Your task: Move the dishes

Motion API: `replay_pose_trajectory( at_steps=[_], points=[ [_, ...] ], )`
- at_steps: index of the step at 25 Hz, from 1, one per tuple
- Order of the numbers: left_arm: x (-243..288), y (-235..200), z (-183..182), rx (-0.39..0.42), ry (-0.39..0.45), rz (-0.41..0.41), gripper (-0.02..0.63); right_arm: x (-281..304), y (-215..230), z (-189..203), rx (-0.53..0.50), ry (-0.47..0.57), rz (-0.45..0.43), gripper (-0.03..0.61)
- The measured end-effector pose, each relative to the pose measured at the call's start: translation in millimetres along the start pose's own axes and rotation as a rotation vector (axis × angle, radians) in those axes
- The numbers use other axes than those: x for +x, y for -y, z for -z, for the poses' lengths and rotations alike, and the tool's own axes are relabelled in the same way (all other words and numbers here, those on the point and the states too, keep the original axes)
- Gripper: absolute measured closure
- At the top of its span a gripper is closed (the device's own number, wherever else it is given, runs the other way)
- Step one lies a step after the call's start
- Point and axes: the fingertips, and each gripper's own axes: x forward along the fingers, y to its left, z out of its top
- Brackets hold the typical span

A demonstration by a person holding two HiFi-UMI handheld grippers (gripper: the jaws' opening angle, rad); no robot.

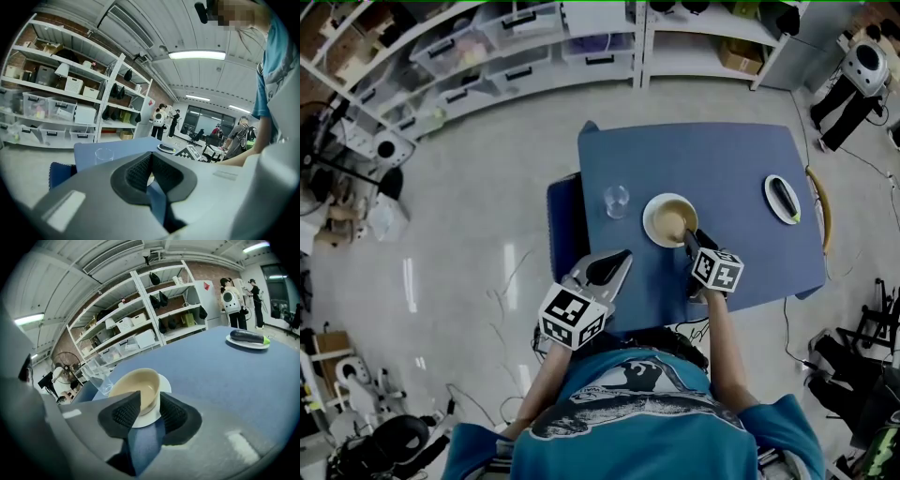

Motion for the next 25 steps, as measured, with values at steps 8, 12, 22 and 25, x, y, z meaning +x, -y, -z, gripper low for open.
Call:
replay_pose_trajectory(
  at_steps=[8, 12, 22, 25],
  points=[
    [-6.2, -4.5, 2.7, -0.003, 0.001, -0.031, 0.600, 1.2, 4.9, 6.6, 0.058, -0.005, 0.011, 0.554],
    [-9.4, -6.3, 3.0, -0.004, -0.002, -0.033, 0.600, -4.1, 1.3, -3.1, 0.102, 0.033, -0.009, 0.568],
    [10.0, 9.8, 4.9, 0.014, -0.027, 0.054, 0.600, -43.4, 45.9, -14.7, 0.136, 0.098, 0.070, 0.569],
    [17.0, 15.0, 5.7, 0.020, -0.039, 0.085, 0.600, -63.4, 73.6, -10.4, 0.162, 0.106, 0.145, 0.569]
  ],
)
